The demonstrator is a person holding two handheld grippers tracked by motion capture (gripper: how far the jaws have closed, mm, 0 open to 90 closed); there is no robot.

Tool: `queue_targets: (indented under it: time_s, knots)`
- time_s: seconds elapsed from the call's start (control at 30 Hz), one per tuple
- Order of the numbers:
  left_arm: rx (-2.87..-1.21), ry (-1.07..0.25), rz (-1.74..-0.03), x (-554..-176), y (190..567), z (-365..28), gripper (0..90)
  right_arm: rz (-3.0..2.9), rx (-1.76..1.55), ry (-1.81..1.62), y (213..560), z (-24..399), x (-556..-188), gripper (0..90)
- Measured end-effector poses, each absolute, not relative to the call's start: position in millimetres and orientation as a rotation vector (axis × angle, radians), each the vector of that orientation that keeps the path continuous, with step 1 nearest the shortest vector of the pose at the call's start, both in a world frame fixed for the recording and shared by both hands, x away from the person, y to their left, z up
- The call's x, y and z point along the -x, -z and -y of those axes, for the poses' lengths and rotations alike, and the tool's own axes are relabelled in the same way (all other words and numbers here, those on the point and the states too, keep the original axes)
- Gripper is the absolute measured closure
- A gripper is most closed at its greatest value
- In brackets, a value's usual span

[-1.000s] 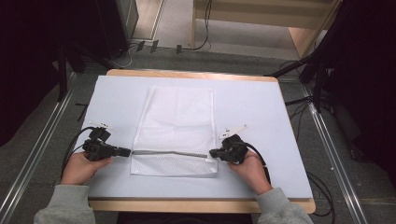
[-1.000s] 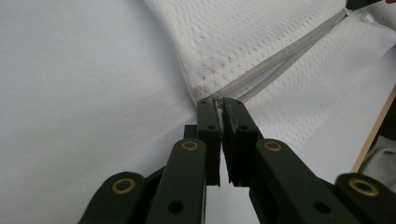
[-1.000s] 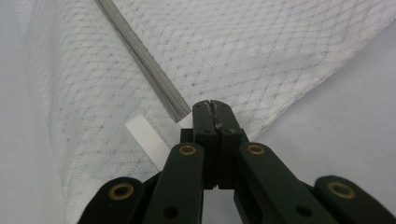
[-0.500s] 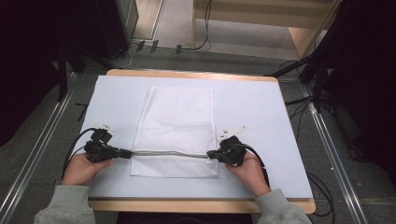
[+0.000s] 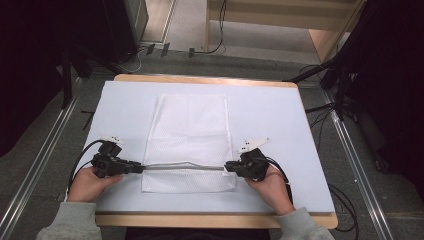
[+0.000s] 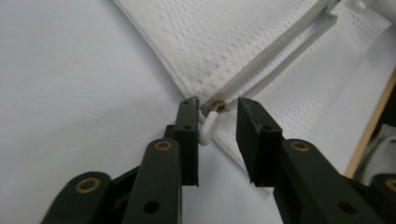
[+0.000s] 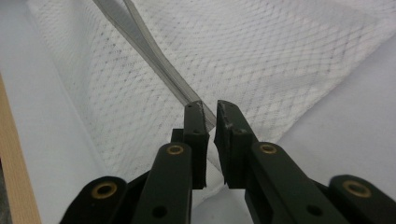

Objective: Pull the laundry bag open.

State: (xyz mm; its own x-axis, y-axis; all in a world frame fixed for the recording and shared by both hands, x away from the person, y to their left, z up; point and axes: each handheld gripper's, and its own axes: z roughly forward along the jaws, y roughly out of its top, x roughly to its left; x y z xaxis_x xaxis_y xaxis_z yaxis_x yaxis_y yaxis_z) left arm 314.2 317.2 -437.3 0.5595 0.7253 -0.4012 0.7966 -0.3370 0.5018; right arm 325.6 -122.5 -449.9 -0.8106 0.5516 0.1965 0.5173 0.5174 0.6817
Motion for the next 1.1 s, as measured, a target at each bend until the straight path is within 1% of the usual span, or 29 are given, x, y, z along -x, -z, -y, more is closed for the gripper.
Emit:
queue_targets:
  time_s: [0.07,0.2,0.3,0.37,0.43,0.53,0.6,0.73,1.1]
  knots:
    - [-2.109,0.092,-1.209,-313,435,-318,64.6,-2.682,-0.950,-1.199,449,124,-327,80.9]
    - [-2.081,0.016,-1.193,-312,431,-321,57.8,-2.657,-0.962,-1.219,448,129,-330,76.4]
    - [-2.066,-0.006,-1.201,-313,430,-323,53.5,-2.641,-0.978,-1.227,447,133,-331,72.0]
    - [-2.066,-0.039,-1.202,-312,429,-324,51.9,-2.630,-0.984,-1.228,447,135,-332,67.5]
    - [-2.061,-0.070,-1.213,-313,428,-325,47.2,-2.611,-0.980,-1.235,447,136,-334,63.2]
    - [-2.044,-0.099,-1.223,-313,428,-328,43.9,-2.593,-1.000,-1.241,448,141,-337,57.2]
    - [-2.037,-0.113,-1.229,-314,427,-330,40.3,-2.583,-1.019,-1.247,448,144,-338,55.3]
    - [-2.021,-0.134,-1.250,-315,427,-334,38.2,-2.564,-1.049,-1.249,449,150,-342,53.1]
    - [-2.013,-0.160,-1.280,-319,428,-339,37.1,-2.514,-1.106,-1.257,451,163,-347,49.1]
